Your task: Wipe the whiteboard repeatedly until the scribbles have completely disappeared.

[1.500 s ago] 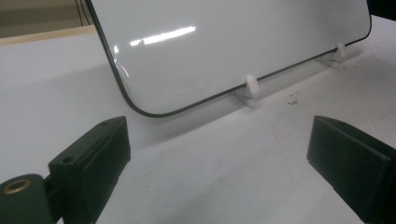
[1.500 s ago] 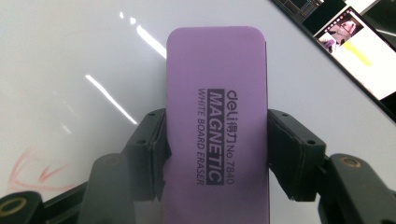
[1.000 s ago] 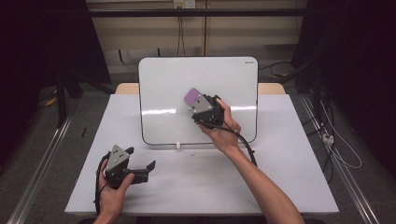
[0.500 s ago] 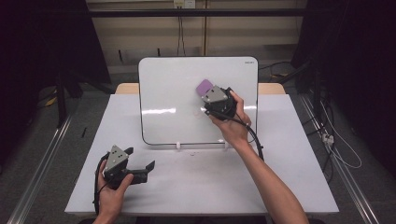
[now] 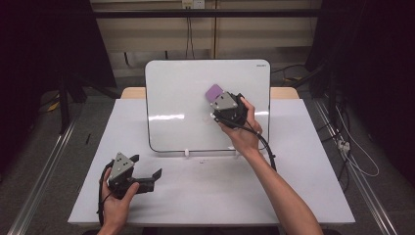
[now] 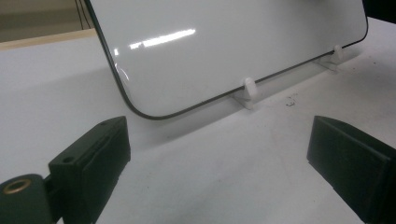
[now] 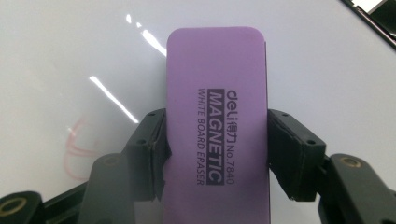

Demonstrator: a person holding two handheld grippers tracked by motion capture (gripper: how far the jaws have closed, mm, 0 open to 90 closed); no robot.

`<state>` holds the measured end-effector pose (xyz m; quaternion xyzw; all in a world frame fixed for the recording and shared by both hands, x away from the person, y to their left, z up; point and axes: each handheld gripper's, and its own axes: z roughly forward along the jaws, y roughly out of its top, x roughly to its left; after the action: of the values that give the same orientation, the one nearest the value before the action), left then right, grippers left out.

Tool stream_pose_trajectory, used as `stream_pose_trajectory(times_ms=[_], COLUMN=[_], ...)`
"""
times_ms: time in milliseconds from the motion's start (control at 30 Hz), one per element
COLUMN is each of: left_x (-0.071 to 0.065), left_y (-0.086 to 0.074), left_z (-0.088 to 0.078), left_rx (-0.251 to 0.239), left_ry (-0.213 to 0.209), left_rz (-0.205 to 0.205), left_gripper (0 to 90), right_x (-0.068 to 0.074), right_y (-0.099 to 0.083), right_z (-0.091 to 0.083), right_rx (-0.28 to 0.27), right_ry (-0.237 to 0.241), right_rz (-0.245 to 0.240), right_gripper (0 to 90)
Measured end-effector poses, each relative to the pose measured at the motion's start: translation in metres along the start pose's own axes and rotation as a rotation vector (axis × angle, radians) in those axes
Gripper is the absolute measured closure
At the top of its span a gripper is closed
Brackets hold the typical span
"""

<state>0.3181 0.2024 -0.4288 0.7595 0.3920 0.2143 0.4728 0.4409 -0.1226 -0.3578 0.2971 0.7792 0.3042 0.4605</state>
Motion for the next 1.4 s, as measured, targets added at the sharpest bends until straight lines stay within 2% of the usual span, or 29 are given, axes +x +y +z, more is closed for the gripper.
stream_pose_trajectory(times_ms=[200,433,567,700,767,867,967,1033,1200,1300,1400], left_x=[-0.001,-0.001,-0.001,0.000,0.000,0.000,0.001,0.001,0.002,0.003,0.003], left_y=[0.000,0.000,0.000,0.000,0.000,-0.001,-0.001,-0.001,-0.002,-0.003,-0.003], left_z=[0.000,0.001,0.001,0.001,0.000,0.000,-0.001,-0.001,-0.001,0.000,0.000], left_rx=[0.000,0.008,0.007,0.001,-0.002,-0.003,0.005,0.004,0.014,0.008,0.004], left_ry=[-0.002,-0.004,-0.004,-0.004,-0.001,-0.006,-0.004,-0.004,-0.011,-0.006,-0.006], left_rz=[0.000,0.008,0.003,0.001,-0.003,-0.012,0.002,-0.002,-0.003,-0.014,-0.023], left_gripper=[6.0,6.0,6.0,6.0,6.0,6.0,6.0,6.0,6.0,6.0,6.0], right_x=[0.022,0.055,0.069,0.091,0.094,0.086,0.068,0.048,0.006,-0.014,-0.030], right_y=[-0.002,0.001,0.003,0.009,0.012,0.012,0.010,0.009,0.003,-0.003,-0.010], right_z=[-0.001,-0.002,0.000,0.002,0.004,0.005,0.006,0.006,0.005,0.001,-0.001], right_rx=[-0.006,-0.009,-0.016,-0.028,-0.033,-0.046,-0.045,-0.038,-0.027,-0.016,-0.011], right_ry=[0.037,0.084,0.124,0.158,0.163,0.150,0.129,0.101,0.044,-0.002,-0.018], right_rz=[-0.039,-0.095,-0.097,-0.151,-0.156,-0.128,-0.082,-0.027,0.065,0.099,0.156], right_gripper=[42.2,42.2,42.2,42.2,42.2,42.2,42.2,42.2,42.2,42.2,42.2])
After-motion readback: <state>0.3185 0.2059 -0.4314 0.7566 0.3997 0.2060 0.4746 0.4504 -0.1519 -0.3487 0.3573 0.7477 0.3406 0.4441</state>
